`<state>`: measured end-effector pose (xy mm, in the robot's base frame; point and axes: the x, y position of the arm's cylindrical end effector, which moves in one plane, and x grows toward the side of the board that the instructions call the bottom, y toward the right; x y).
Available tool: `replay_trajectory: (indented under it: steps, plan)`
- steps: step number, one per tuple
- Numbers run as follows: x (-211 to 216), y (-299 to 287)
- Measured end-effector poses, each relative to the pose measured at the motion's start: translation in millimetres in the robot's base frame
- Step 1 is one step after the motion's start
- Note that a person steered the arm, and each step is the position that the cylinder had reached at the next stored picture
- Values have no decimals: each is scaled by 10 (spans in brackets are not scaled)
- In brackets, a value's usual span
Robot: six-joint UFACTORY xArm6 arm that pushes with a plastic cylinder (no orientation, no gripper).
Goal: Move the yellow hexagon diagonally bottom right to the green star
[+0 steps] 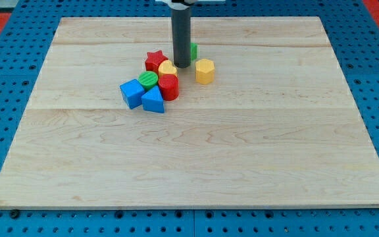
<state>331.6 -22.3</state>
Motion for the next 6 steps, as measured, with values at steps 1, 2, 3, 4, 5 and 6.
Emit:
replay_trajectory:
  steps: [1, 2, 3, 4, 5, 6]
  plan:
    - [68, -133]
    - [27, 518]
    - [-97, 894]
    - [-531, 768]
    - [-588, 203]
    - [-393, 481]
